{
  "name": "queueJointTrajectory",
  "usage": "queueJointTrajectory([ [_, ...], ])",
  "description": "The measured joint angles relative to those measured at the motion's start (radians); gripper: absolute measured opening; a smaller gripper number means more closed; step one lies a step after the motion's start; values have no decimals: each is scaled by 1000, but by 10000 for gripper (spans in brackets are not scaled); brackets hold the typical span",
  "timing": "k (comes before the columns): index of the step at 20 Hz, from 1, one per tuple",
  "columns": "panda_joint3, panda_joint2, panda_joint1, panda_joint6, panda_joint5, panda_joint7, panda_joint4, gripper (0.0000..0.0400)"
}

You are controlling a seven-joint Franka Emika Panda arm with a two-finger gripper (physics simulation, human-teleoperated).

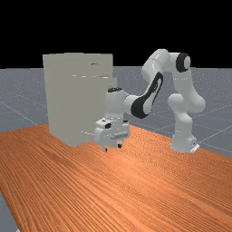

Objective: Close the cabinet door

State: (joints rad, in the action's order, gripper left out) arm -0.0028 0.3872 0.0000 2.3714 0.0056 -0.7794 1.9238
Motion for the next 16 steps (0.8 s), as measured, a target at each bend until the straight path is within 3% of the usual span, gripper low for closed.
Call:
queueJointTrajectory([
  [1, -10, -1, 4, -12, -17, 8, 5, 249],
  [2, -19, 1, 2, -20, -27, 12, 10, 158],
  [3, -28, 2, 1, -30, -30, 33, 12, 253],
  [4, -34, 2, 0, -35, -31, 46, 13, 311],
  [6, -38, 1, -1, -41, -33, 58, 13, 367],
  [7, -64, -33, 19, -150, -22, 234, -6, 225],
  [8, -88, -69, 33, -238, -6, 408, -46, 138],
  [9, -111, -93, 44, -295, 13, 585, -76, 84],
  [11, -151, -109, 66, -357, 56, 942, -107, 32],
  [13, -184, -106, 84, -389, 104, 1267, -119, 12],
  [16, -202, -109, 90, -403, 134, 1439, -119, 3],
])
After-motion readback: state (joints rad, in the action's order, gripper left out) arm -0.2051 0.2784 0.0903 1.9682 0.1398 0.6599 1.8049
